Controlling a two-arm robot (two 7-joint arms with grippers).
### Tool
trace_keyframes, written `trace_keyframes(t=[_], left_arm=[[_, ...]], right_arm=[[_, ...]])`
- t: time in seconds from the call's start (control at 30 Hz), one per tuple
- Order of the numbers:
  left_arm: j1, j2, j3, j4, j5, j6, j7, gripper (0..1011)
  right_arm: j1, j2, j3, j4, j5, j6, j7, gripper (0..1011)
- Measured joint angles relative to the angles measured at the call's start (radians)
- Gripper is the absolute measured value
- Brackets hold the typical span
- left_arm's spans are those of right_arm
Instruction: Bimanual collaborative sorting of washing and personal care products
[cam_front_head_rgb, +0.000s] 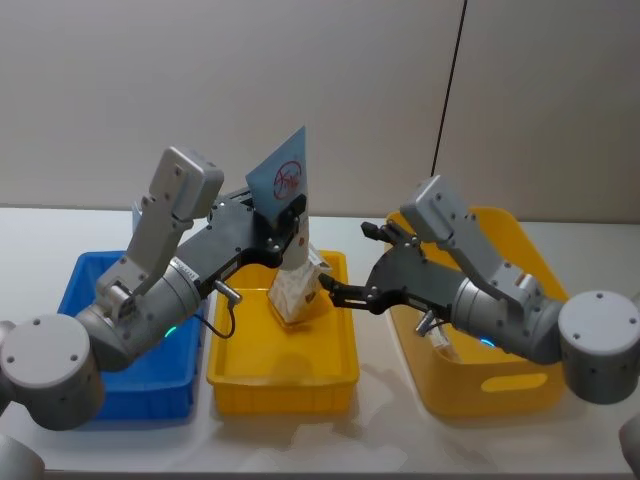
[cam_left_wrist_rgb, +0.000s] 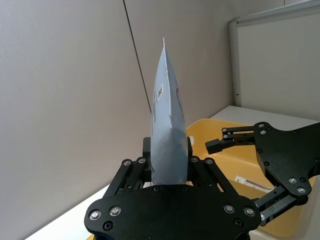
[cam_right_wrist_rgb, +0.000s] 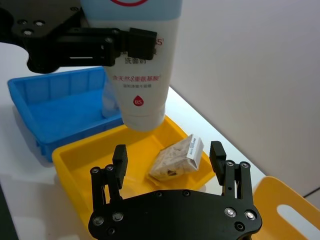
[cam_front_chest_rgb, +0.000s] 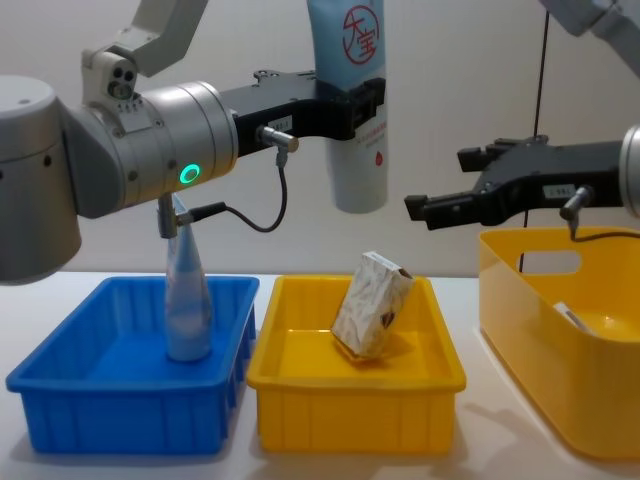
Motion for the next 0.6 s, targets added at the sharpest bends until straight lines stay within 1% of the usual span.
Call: trace_keyframes(t=[0.33, 0.6], left_arm=[[0.0, 0.0, 0.0, 0.0, 0.0, 0.0, 0.0, 278], [0.0, 0.0, 0.0, 0.0, 0.0, 0.0, 0.0, 278]], right_arm=[[0.04, -0.012, -0.013, 0.045, 0.042, -0.014, 0.056, 1004], [0.069, -0.034, -0.023, 0.088, 0.062, -0.024, 0.072, 1004]])
